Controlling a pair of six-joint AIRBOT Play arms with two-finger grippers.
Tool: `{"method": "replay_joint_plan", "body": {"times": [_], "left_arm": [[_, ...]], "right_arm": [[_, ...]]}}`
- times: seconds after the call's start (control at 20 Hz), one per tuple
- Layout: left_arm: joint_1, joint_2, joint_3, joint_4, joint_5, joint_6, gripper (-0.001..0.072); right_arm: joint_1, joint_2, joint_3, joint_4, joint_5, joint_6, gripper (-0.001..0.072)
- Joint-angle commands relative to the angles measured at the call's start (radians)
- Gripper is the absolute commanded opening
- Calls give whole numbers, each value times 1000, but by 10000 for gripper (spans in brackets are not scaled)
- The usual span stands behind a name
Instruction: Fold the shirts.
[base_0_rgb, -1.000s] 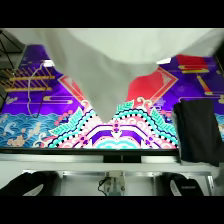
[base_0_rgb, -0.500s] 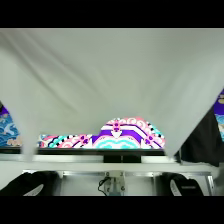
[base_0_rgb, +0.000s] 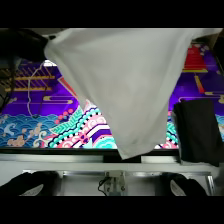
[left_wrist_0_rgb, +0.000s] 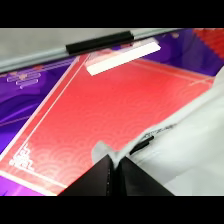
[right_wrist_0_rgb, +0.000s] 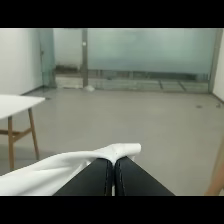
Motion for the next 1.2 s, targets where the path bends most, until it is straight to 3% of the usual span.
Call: {"method": "replay_joint_plan", "body": {"times": [0.0, 0.15, 0.25, 0.4, 0.45, 0.5, 0.55, 0.65, 0.8, 0.9, 1.0, 1.05, 1.15], "left_arm": [[1, -128, -60, 26, -12, 0, 37], [1, -241, -64, 26, -12, 11, 37], [1, -299, -63, 25, -19, 7, 37], [1, -347, -63, 26, -77, 9, 37], [3, -351, -63, 26, -99, 22, 37], [6, -351, -63, 26, -129, 45, 37], [14, -349, -63, 26, -164, 68, 37], [43, -344, -62, 26, -259, 101, 37], [98, -343, -63, 25, -385, 103, 37], [135, -343, -63, 24, -400, 105, 37], [160, -346, -63, 18, -399, 105, 37], [166, -346, -63, 6, -398, 105, 37], [168, -346, -63, -21, -392, 105, 37]], "right_arm": [[0, -233, 1, 59, -133, 2, 66], [2, -413, 1, 279, -96, 5, 66], [2, -505, 1, 369, 101, 5, 66], [1, -592, 1, 362, 424, 9, 67], [1, -598, 1, 362, 481, 21, 161], [-6, -591, 1, 365, 518, 45, 435], [-18, -567, 1, 370, 569, 58, 584], [-51, -494, 1, 330, 719, 77, 583], [-53, -380, -77, 96, 1049, 134, 578], [-27, -254, -348, 69, 1062, 164, 579], [0, -143, -637, 144, 956, 235, 583], [18, -103, -765, 213, 890, 243, 663], [61, -70, -928, 325, 768, 264, 663]]}}
